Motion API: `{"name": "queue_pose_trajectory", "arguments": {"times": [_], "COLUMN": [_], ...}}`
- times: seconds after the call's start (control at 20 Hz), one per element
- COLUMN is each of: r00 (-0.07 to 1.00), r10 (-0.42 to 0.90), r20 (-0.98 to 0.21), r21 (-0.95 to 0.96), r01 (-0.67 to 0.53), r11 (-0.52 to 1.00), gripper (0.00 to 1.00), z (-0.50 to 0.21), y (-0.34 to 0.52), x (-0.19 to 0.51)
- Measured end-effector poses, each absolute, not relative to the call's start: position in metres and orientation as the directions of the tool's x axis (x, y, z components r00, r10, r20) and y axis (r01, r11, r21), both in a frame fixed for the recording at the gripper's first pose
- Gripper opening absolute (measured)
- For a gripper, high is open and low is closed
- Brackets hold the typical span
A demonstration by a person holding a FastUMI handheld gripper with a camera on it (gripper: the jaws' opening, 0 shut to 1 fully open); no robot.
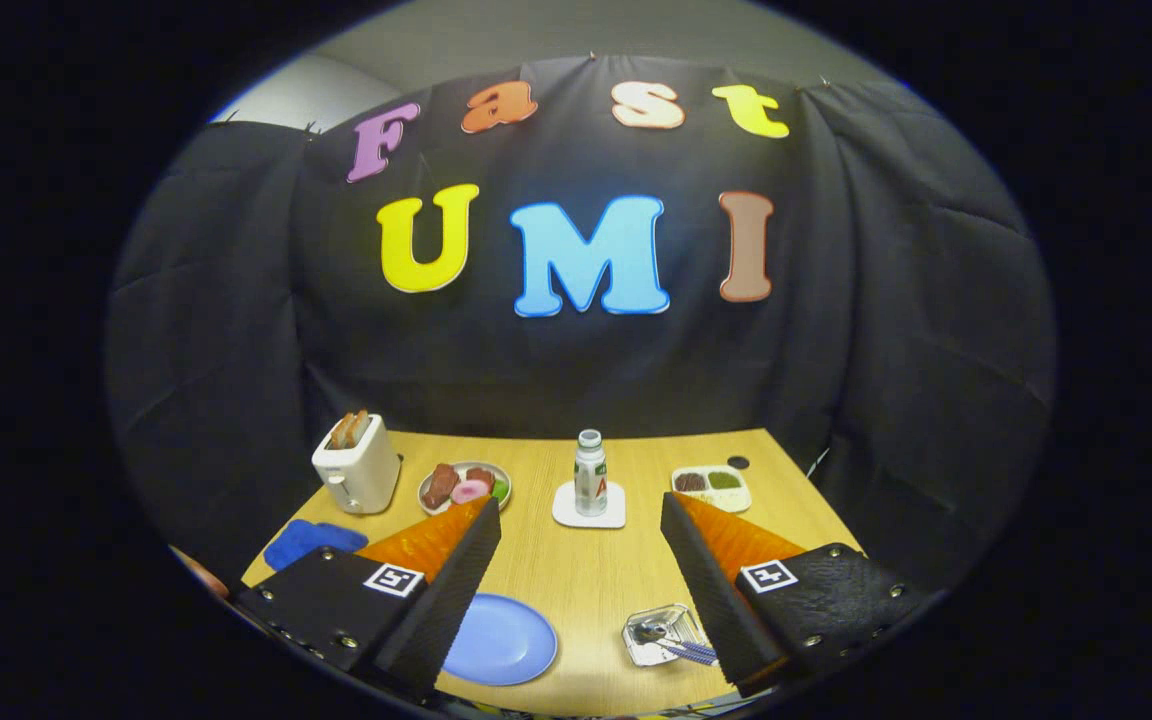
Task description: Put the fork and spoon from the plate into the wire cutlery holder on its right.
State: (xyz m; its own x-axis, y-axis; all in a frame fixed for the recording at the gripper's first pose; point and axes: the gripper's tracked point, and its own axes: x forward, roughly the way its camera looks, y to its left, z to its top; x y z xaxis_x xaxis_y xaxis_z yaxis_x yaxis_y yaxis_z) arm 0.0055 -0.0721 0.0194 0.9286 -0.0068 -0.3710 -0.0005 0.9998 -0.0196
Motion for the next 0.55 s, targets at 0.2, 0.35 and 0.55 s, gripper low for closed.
{"name": "queue_pose_trajectory", "arguments": {"times": [0.2, 0.35, 0.55], "r00": [0.969, 0.988, 0.982], "r10": [-0.035, -0.064, -0.034], "r20": [-0.246, -0.142, -0.185], "r21": [-0.006, -0.094, -0.093], "r01": [0.034, 0.051, 0.017], "r11": [0.999, 0.994, 0.996], "gripper": [0.99, 0.99, 0.97], "z": [0.045, 0.050, 0.022], "y": [-0.071, -0.065, -0.047], "x": [0.012, 0.018, 0.023]}}
